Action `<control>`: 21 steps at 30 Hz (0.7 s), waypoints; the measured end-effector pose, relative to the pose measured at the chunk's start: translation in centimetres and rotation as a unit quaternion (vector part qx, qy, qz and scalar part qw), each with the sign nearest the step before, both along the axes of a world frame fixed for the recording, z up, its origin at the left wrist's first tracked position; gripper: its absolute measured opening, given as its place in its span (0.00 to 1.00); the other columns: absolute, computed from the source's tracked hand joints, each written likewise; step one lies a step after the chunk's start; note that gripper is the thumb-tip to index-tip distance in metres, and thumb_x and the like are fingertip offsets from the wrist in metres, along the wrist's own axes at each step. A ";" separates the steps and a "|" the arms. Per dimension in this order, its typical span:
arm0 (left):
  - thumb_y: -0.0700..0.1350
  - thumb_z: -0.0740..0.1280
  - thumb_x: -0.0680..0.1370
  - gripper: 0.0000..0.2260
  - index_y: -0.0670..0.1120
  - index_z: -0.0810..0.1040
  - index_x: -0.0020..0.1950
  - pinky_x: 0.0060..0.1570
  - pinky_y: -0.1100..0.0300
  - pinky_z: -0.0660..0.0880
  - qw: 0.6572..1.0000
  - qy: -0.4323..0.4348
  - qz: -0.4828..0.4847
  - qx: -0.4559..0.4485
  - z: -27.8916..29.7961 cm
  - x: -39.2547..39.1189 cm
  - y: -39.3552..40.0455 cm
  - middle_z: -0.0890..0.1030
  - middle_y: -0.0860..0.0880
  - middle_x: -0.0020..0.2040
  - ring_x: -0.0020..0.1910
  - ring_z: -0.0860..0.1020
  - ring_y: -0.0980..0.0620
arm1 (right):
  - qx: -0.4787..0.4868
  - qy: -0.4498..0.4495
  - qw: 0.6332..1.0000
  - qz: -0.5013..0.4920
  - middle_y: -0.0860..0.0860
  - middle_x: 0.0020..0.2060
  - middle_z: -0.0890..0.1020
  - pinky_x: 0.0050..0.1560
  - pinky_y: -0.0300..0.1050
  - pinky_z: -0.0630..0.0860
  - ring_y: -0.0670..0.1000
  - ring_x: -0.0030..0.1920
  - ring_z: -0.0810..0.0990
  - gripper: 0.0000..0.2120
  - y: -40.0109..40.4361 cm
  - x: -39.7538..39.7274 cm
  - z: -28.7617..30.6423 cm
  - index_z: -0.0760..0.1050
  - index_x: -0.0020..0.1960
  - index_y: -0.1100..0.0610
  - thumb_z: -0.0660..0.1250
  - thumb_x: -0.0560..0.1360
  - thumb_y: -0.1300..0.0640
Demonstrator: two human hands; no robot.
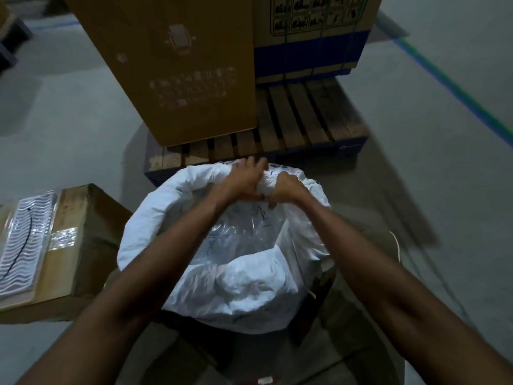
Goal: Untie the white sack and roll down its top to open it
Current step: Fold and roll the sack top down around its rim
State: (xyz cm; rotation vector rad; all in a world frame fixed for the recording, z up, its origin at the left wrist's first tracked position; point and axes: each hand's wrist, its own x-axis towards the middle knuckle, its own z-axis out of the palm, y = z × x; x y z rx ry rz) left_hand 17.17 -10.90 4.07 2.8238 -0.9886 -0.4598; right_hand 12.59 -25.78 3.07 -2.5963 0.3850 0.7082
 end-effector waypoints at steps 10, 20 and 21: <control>0.46 0.61 0.80 0.13 0.49 0.74 0.36 0.38 0.50 0.69 0.985 0.054 0.056 -0.154 0.0 0.2 -0.1 0.76 0.48 0.36 0.36 0.74 0.48 | -0.140 -0.201 0.969 0.019 0.57 0.70 0.72 0.65 0.56 0.72 0.59 0.69 0.73 0.44 1.8 -5.1 2.7 0.61 0.77 0.56 0.80 0.69 0.52; 0.54 0.65 0.82 0.13 0.50 0.72 0.63 0.52 0.54 0.73 0.980 0.034 -0.085 -0.175 -2.3 -1.4 -0.1 0.74 0.49 0.62 0.55 0.72 0.52 | 0.016 0.043 0.999 0.008 0.55 0.59 0.81 0.58 0.50 0.80 0.56 0.56 0.81 0.36 -2.3 -3.0 3.7 0.75 0.64 0.57 0.84 0.61 0.52; 0.50 0.65 0.82 0.07 0.50 0.73 0.57 0.50 0.53 0.74 0.979 0.023 -0.084 -0.185 -2.6 -1.8 -0.3 0.74 0.49 0.57 0.52 0.72 0.52 | 0.035 0.045 0.998 0.012 0.54 0.58 0.82 0.58 0.50 0.80 0.54 0.55 0.81 0.37 -2.8 -2.6 3.9 0.75 0.64 0.57 0.84 0.59 0.51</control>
